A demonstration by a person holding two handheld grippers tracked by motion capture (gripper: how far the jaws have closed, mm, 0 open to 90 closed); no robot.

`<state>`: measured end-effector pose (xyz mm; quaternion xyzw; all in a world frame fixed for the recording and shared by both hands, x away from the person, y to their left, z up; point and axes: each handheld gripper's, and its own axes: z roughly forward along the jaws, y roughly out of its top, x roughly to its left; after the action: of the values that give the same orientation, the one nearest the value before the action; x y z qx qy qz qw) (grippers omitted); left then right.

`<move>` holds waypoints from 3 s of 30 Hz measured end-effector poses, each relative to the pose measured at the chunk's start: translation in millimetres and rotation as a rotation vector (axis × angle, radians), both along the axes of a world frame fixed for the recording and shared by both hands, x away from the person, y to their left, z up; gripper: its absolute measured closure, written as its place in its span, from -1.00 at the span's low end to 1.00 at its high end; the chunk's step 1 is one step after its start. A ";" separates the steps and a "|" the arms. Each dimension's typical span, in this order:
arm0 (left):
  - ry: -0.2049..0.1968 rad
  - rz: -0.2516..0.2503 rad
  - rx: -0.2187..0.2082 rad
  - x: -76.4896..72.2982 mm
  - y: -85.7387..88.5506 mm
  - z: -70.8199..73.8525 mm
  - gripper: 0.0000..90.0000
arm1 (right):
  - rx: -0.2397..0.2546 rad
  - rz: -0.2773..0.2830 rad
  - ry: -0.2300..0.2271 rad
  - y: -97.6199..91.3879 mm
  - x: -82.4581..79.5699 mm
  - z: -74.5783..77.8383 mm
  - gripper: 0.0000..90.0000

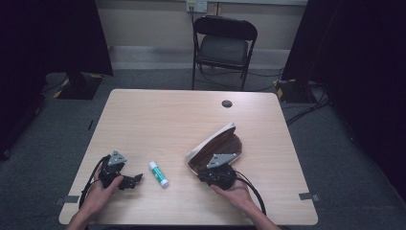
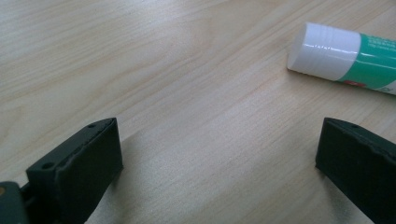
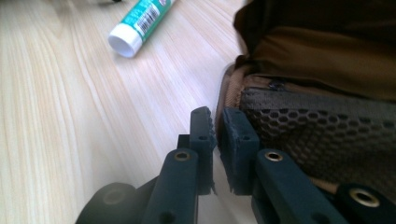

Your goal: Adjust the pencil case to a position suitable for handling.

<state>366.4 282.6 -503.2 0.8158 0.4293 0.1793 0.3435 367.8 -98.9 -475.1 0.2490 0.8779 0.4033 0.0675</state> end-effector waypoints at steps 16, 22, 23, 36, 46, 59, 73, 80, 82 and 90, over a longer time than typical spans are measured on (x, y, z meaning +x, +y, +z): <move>0.000 -0.001 0.001 0.0 0.0 0.0 -1.00 | 0.028 0.034 -0.036 31.9 2.9 9.7 0.57; -0.002 -0.001 0.003 -0.2 -0.1 0.1 -1.00 | 0.060 -0.095 -0.057 -32.3 2.3 26.5 0.58; -0.001 -0.001 0.003 -0.1 -0.1 0.1 -1.00 | 0.059 -0.114 -0.054 -40.4 2.3 27.5 0.60; -0.001 -0.001 0.002 0.0 0.0 0.0 -1.00 | 0.001 -0.379 -0.077 -132.9 33.6 17.9 0.63; -0.003 -0.002 0.004 -0.2 -0.1 0.1 -1.00 | 0.016 -0.437 -0.031 -137.4 57.8 -2.3 0.53; -0.002 -0.002 0.005 -0.2 0.0 0.2 -1.00 | 0.035 -0.413 -0.001 -136.2 48.9 -4.7 0.75; -0.002 -0.001 0.003 -0.2 -0.1 0.1 -1.00 | 0.011 -0.350 -0.002 -126.4 32.6 -6.2 0.63; -0.002 -0.001 0.003 -0.2 -0.1 0.1 -1.00 | 0.015 -0.338 0.012 -119.9 23.3 -0.6 0.43; -0.002 0.000 0.002 -0.2 -0.1 0.1 -1.00 | 0.019 -0.345 0.004 -120.9 24.1 0.5 0.41; -0.002 -0.001 0.003 -0.2 -0.1 0.1 -1.00 | 0.022 -0.369 0.005 -121.3 42.9 -7.5 0.20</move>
<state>366.3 282.5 -503.2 0.8163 0.4284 0.1804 0.3429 410.7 -220.2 -482.6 0.4074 0.8132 0.3929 0.1354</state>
